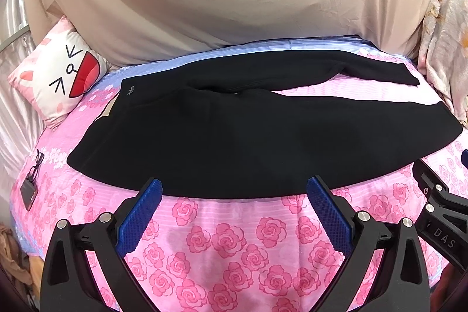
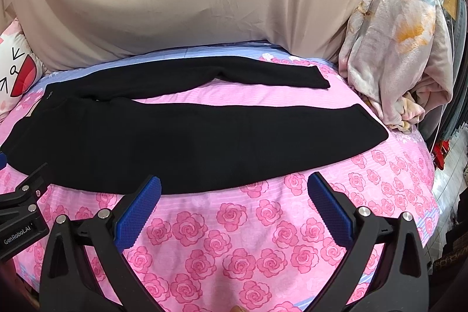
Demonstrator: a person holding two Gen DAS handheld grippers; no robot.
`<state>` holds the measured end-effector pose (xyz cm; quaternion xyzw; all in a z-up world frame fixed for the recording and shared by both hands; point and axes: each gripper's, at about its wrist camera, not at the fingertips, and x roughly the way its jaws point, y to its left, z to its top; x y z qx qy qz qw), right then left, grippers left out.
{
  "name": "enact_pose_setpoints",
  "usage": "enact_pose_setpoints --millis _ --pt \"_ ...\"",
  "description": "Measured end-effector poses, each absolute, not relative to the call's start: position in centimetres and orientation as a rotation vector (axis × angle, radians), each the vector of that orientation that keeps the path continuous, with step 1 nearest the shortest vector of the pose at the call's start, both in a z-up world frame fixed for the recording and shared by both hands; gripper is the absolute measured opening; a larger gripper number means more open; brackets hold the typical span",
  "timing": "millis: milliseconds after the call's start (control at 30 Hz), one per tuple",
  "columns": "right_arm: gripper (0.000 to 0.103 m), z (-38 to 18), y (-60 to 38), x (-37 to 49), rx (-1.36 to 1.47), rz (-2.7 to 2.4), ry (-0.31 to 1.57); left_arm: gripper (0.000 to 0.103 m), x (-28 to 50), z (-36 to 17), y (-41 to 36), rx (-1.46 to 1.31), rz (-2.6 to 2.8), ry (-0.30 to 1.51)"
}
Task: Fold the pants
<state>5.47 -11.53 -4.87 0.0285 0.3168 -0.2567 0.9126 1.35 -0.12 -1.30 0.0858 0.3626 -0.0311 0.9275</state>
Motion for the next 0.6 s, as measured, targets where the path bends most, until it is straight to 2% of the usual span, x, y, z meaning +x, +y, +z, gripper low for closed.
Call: enact_pose_setpoints --millis 600 --pt "0.098 -5.05 -11.48 5.69 0.061 -0.530 0.660 0.098 1.38 -1.41 -0.19 0.184 -0.068 0.747"
